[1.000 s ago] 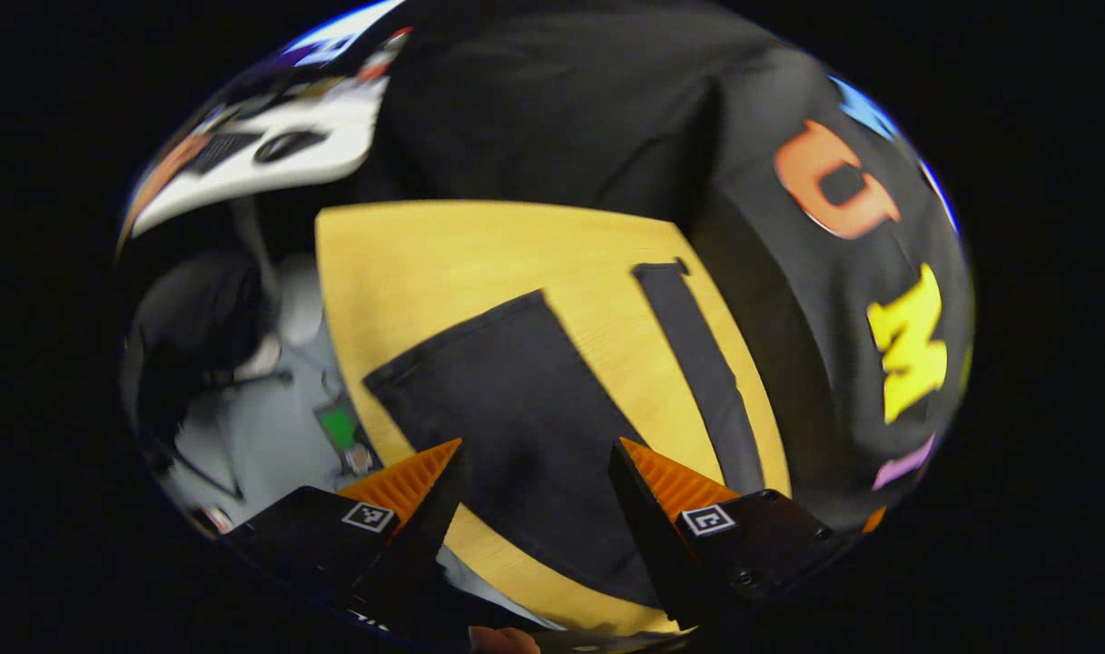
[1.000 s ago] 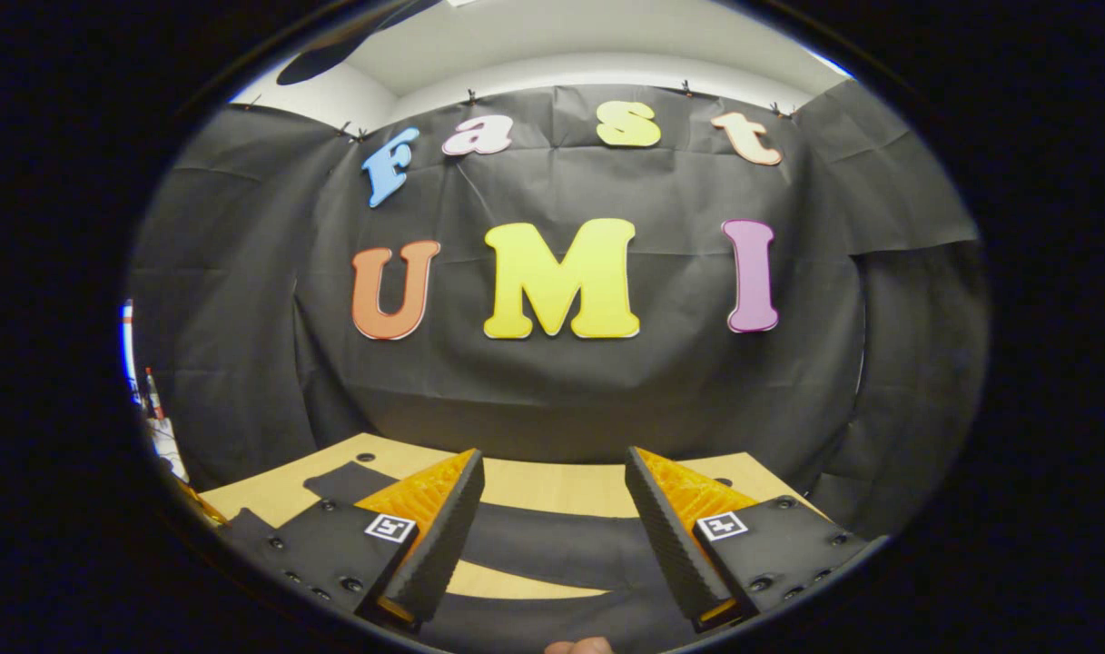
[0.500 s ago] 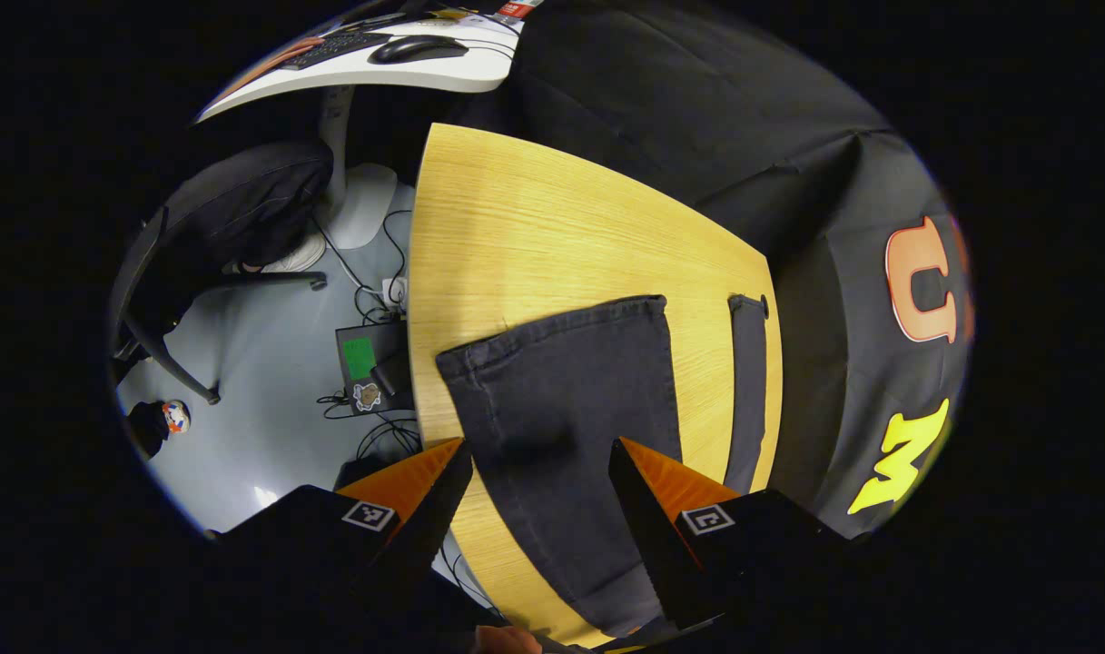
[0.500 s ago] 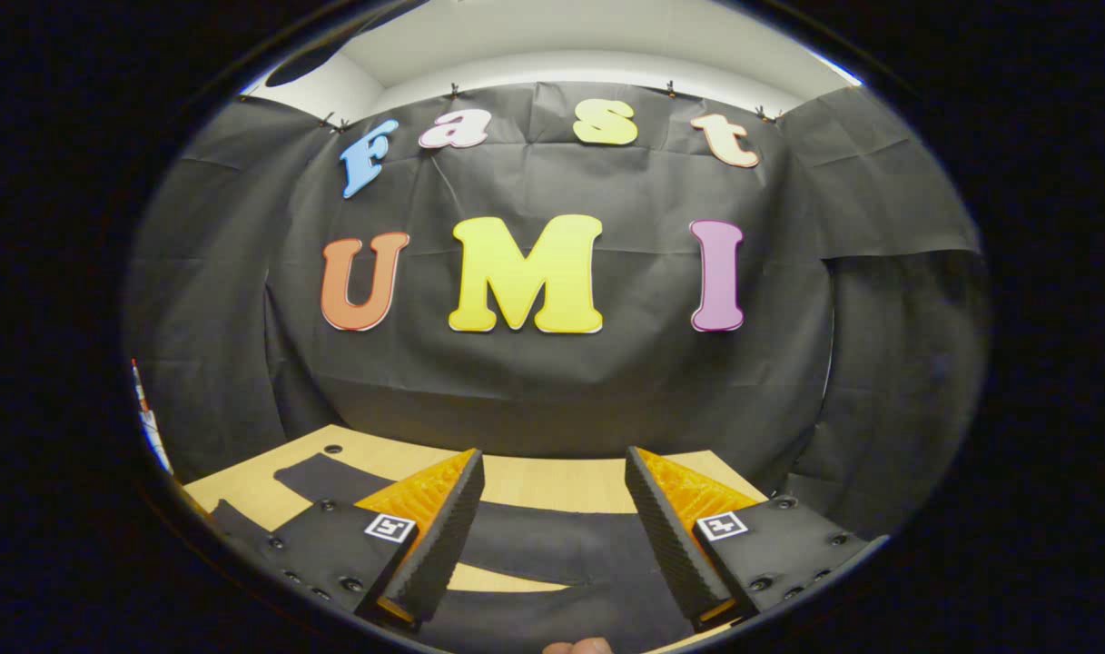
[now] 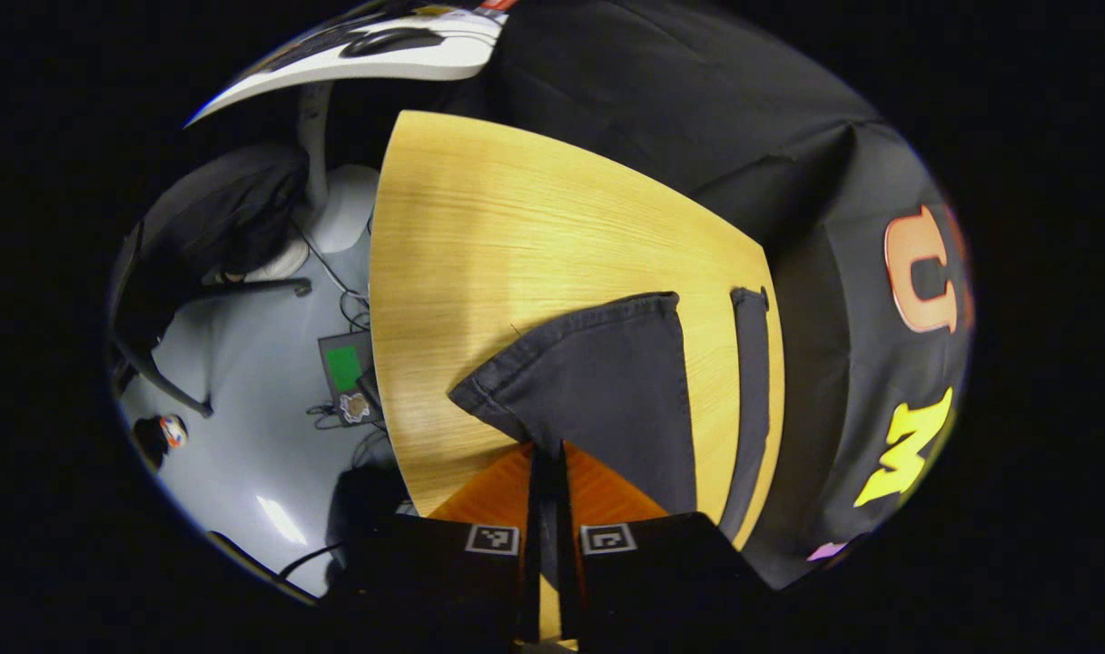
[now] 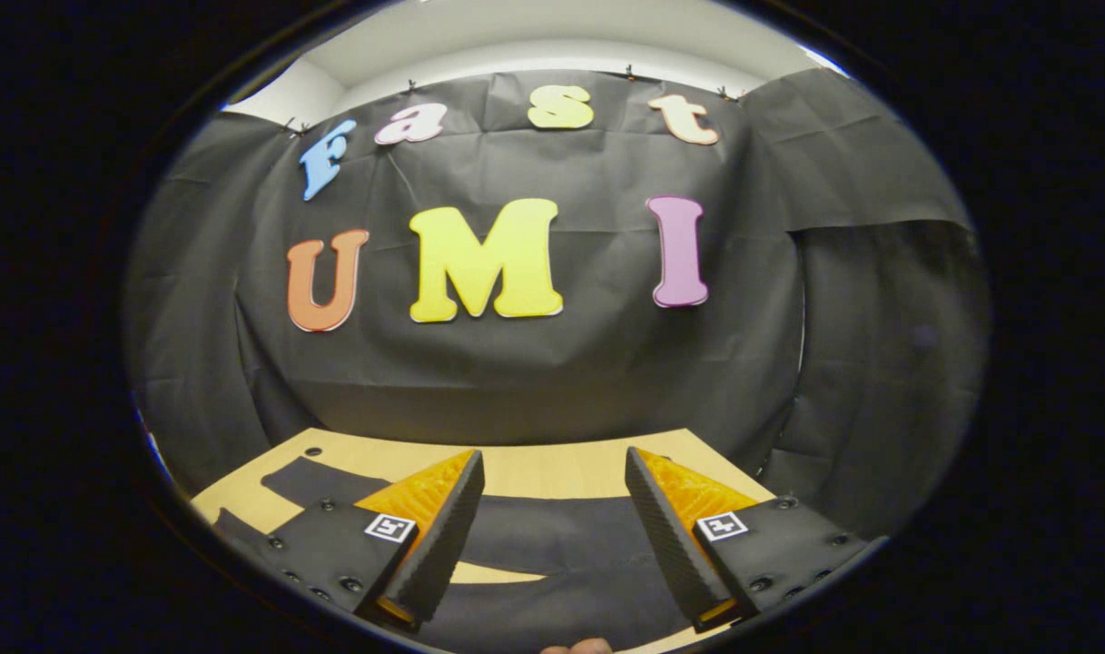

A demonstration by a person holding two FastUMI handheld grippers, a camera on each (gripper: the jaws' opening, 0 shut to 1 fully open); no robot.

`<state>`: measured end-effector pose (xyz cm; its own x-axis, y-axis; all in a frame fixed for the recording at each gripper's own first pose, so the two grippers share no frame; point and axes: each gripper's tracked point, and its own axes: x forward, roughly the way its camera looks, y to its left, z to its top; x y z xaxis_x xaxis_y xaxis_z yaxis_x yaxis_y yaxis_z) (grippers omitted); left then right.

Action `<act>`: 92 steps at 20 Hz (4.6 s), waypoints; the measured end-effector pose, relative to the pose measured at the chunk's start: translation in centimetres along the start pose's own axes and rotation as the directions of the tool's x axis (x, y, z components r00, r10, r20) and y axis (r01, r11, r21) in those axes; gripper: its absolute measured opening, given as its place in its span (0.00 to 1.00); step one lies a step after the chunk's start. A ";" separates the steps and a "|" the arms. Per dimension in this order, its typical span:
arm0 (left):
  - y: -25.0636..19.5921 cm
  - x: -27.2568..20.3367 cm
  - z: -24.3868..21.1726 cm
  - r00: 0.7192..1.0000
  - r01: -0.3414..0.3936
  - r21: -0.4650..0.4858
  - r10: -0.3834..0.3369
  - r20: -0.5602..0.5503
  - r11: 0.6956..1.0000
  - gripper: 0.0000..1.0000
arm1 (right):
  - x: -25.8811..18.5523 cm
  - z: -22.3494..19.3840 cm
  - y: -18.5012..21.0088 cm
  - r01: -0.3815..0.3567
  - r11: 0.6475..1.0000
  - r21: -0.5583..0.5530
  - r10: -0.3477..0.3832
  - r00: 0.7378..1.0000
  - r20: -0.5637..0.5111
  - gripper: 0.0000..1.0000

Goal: Grasp the waist and the cuffs of the jeans and fold them to make the two legs overlap; first hold the waist and fold one-third of the jeans toward the cuffs, then hold the cuffs and fold the remaining one-third in the same direction to finish folding.

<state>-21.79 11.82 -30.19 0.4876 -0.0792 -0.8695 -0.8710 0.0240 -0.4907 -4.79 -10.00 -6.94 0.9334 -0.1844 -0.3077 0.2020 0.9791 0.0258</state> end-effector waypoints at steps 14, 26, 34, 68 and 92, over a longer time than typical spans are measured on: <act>-0.1 0.3 0.3 1.000 -0.011 0.009 0.011 -0.003 1.000 0.04 | -0.8 -21.4 -20.2 0.653 0.636 0.412 -0.118 0.609 -0.784 0.97; -0.2 0.4 0.4 1.000 -0.028 0.013 0.028 -0.012 1.000 0.04 | -1.2 -25.2 -21.6 0.701 0.618 0.356 -0.120 0.532 -0.838 0.22; -2.0 0.1 0.8 1.000 -0.014 0.022 0.014 -0.027 1.000 0.03 | -1.0 -22.9 -21.4 0.649 0.650 0.396 -0.129 0.607 -0.784 0.04; -37.0 22.3 4.4 0.992 0.125 0.192 -0.126 -0.007 0.973 0.03 | 29.2 -16.0 -16.2 0.471 0.648 0.599 -0.057 0.814 -0.578 0.04; -45.8 -5.8 -6.7 0.676 0.240 0.949 -0.737 -0.011 0.207 0.98 | 13.6 -16.5 -22.5 0.477 0.774 0.417 -0.201 0.809 -0.553 0.98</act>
<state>14.92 4.50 -2.30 0.9708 -0.0818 -0.2255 -0.0062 0.9312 -0.3645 -1.48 -33.11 -27.39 0.5506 -0.2981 -0.7797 0.7250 0.6339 0.2696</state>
